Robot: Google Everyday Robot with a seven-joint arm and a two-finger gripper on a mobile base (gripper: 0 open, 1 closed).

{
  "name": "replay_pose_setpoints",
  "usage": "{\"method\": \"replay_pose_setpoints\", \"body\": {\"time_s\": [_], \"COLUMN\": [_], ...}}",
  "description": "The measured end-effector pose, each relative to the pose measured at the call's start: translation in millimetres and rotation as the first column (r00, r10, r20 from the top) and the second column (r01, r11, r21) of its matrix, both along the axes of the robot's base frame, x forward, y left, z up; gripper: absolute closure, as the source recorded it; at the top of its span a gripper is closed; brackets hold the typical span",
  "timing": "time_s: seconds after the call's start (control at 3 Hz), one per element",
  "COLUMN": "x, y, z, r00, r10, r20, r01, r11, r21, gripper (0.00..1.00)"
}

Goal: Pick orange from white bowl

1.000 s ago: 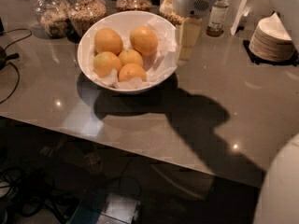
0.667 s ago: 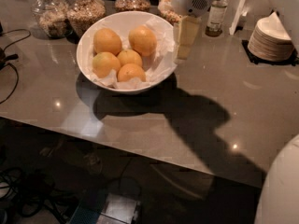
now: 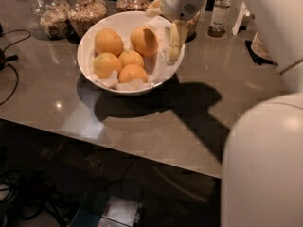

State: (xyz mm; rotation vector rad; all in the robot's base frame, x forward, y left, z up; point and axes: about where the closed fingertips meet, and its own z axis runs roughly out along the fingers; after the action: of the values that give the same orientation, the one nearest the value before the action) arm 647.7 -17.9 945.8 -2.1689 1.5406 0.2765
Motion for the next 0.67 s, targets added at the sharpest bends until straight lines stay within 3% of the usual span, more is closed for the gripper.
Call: {"method": "replay_pose_setpoints", "body": {"time_s": [0.33,0.67], "x": [27,41], "y": [55,108], "z": [-1,34], "r00": [0.9891,0.9641], "r10": [0.145,0.229], "r20": [0.024,0.135], "r01": [-0.146,-0.244], "r11": [0.987,0.964], "r21": [0.065,0.108], "gripper": [0.0,0.0]}}
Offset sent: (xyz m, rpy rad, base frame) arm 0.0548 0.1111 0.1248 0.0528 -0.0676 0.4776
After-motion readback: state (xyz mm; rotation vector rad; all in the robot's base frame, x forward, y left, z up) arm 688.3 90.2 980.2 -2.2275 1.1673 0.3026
